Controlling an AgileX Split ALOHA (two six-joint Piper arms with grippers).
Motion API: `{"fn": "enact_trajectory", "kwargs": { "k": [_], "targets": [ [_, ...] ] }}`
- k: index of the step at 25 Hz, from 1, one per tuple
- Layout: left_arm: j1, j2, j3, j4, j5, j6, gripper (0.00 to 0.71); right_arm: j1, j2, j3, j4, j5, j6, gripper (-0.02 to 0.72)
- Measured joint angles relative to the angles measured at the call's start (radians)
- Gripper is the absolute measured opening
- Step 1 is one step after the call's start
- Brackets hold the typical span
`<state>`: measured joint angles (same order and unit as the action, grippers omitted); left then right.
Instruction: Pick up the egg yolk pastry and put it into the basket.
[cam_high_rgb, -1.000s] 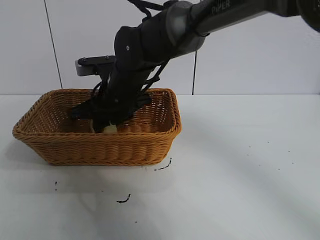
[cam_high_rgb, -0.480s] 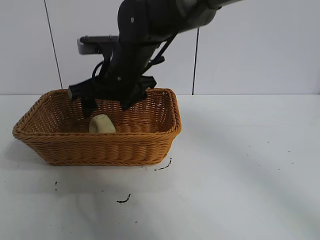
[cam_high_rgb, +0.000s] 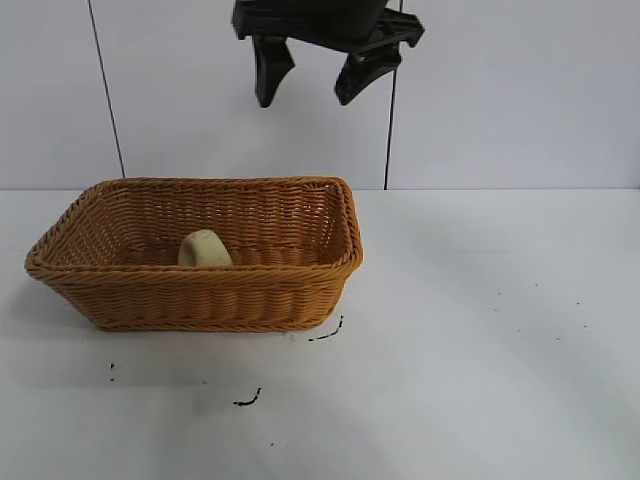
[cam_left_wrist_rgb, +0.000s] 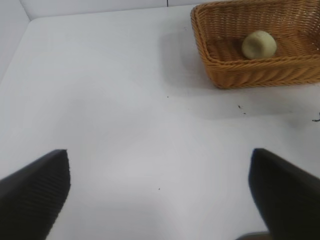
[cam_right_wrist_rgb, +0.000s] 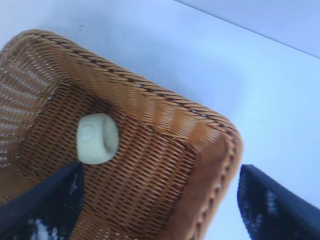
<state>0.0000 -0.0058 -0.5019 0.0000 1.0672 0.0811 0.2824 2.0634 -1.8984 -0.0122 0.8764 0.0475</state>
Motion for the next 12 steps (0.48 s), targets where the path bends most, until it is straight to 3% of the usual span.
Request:
{"fn": "enact_trajectory", "kwargs": {
  "k": [7,12],
  "targets": [
    [0.000,0.000,0.000,0.000,0.000,0.000,0.697,-0.210,0.000,0.000,-0.003,0.065,0.000,0.603],
    [0.000,0.000,0.000,0.000,0.000,0.000,0.697,-0.270,0.000,0.000,-0.004,0.159,-0.004,0.603]
  ]
}}
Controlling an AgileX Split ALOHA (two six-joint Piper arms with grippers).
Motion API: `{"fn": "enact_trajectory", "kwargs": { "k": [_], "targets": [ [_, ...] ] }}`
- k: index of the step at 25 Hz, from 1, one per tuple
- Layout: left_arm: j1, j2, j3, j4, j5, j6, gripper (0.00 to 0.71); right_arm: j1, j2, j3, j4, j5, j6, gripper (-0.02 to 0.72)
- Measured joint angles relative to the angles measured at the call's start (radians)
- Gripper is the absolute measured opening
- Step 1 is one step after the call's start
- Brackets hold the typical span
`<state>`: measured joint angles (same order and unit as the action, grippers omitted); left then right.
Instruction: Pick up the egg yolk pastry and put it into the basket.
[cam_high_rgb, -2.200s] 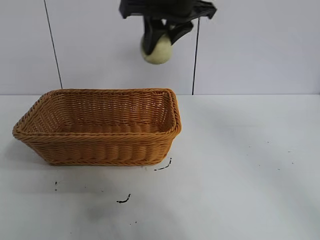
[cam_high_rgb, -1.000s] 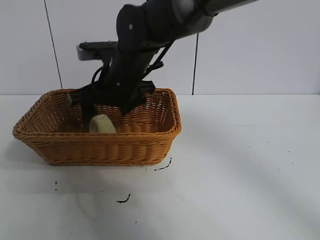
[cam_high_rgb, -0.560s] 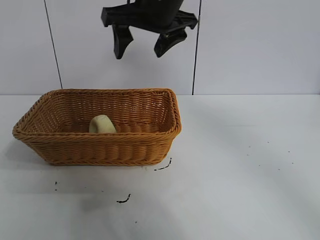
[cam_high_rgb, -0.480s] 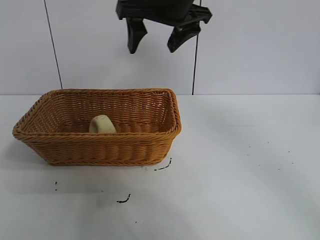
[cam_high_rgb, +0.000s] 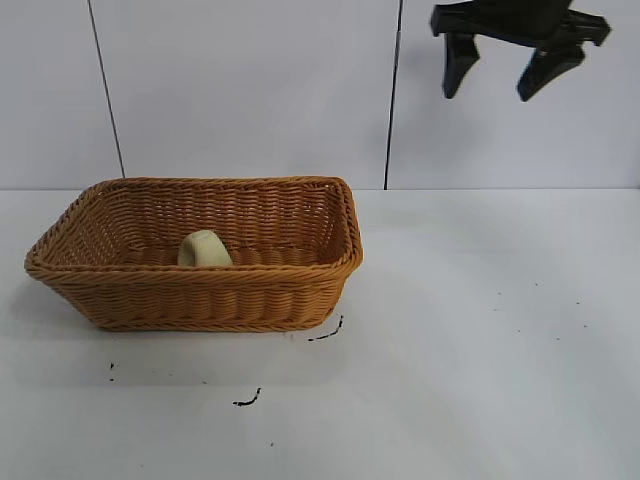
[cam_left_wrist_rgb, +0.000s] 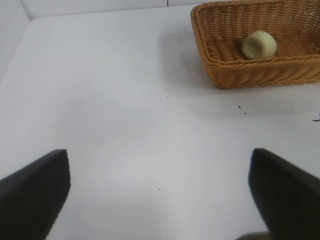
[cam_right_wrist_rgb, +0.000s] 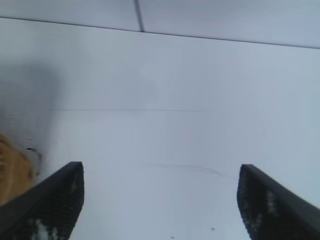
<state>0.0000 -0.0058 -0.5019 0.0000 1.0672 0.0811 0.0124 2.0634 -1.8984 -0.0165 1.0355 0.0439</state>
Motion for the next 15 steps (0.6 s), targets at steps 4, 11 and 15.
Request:
{"fn": "enact_trajectory", "kwargs": {
  "k": [4,11,15],
  "targets": [
    [0.000,0.000,0.000,0.000,0.000,0.000,0.697,-0.001,0.000,0.000,0.004,0.127,-0.025,0.603],
    [0.000,0.000,0.000,0.000,0.000,0.000,0.697,-0.001,-0.044,0.035,0.016,0.174,-0.055,0.603],
    [0.000,0.000,0.000,0.000,0.000,0.000,0.697,-0.001,-0.144,0.119,0.025,0.174,-0.060,0.603]
  ]
}}
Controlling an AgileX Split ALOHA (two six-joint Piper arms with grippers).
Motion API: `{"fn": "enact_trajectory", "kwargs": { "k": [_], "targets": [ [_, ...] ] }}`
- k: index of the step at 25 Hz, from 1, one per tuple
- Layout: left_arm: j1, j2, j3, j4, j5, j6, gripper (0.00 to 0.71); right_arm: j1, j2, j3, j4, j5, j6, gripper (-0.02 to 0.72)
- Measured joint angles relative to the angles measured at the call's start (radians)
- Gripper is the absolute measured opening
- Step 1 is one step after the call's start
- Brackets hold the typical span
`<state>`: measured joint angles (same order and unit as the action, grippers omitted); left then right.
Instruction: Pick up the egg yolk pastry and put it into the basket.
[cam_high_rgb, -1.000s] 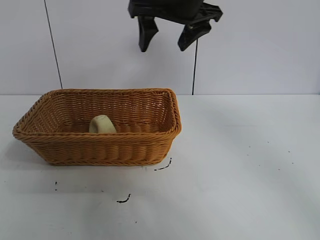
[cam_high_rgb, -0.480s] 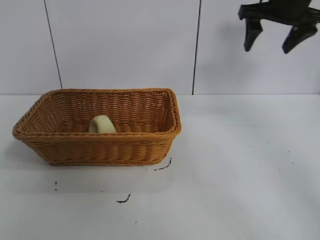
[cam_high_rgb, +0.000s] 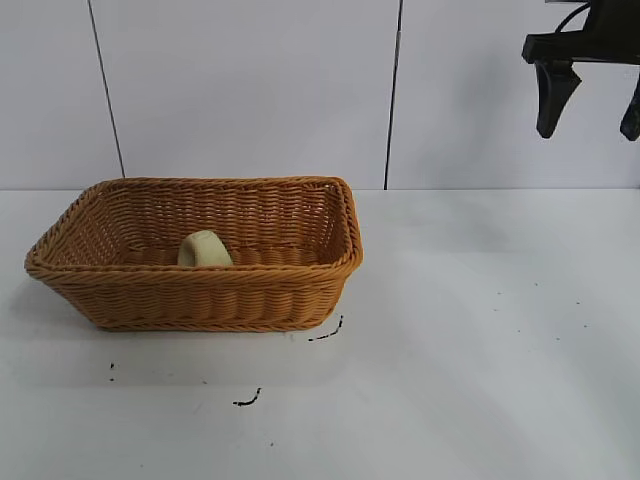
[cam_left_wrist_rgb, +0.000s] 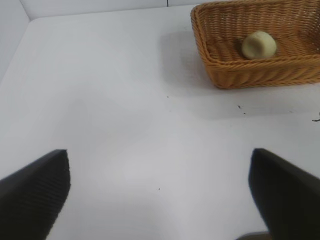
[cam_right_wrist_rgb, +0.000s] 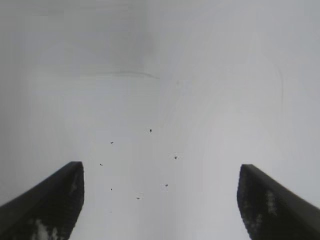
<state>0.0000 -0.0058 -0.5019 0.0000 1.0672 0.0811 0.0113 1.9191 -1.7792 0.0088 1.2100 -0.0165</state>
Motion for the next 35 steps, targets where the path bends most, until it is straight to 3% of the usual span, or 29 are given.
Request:
{"fn": "enact_trajectory", "kwargs": {
  "k": [17,26,35],
  "targets": [
    [0.000,0.000,0.000,0.000,0.000,0.000,0.697,0.000,-0.882,0.768,0.051,0.000,-0.041,0.603],
    [0.000,0.000,0.000,0.000,0.000,0.000,0.697,0.002,-1.413,1.185,0.051,-0.179,-0.042,0.603],
    [0.000,0.000,0.000,0.000,0.000,0.000,0.697,0.002,-1.803,1.285,0.051,-0.184,-0.042,0.603]
  ]
}}
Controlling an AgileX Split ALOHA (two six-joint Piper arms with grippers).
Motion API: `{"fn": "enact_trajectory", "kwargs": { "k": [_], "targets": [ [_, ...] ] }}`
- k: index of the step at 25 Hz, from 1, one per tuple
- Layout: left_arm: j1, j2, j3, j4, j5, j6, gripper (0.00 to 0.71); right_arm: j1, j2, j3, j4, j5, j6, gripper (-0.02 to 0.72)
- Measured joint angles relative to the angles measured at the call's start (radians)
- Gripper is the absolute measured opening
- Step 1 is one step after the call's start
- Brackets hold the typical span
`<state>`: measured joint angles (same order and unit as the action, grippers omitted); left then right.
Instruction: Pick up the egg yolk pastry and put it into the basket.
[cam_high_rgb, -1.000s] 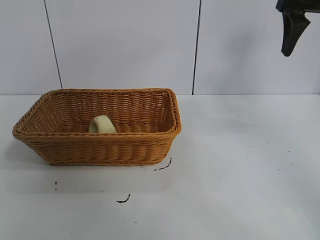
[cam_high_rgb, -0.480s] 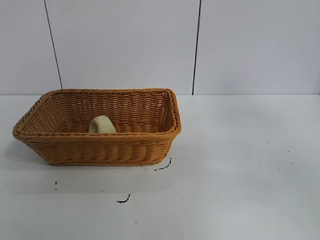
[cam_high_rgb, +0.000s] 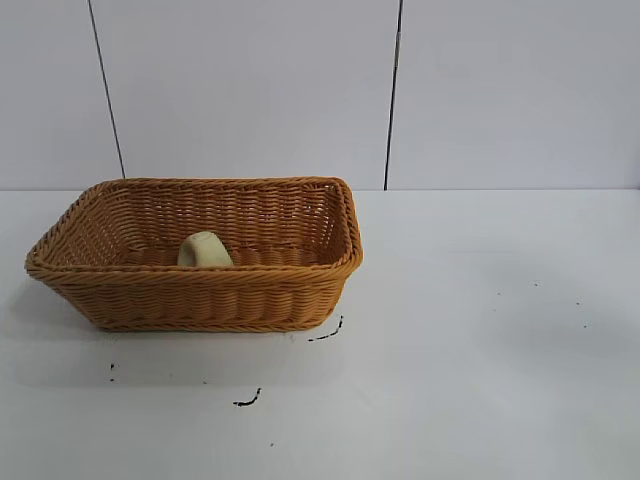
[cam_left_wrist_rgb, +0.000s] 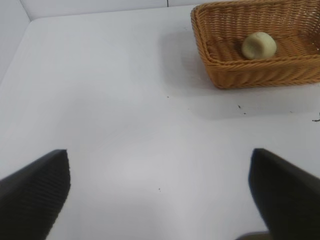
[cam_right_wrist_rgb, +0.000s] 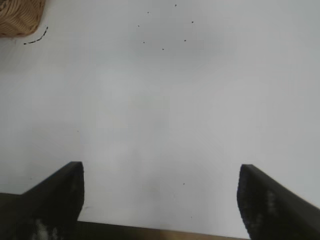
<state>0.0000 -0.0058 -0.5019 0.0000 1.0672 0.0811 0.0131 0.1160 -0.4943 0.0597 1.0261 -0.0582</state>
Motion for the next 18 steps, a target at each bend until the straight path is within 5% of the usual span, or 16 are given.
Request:
{"fn": "enact_trajectory", "kwargs": {
  "k": [18],
  "targets": [
    [0.000,0.000,0.000,0.000,0.000,0.000,0.697,0.004,-0.120,0.004,0.000,0.001,-0.003,0.603]
  ]
}}
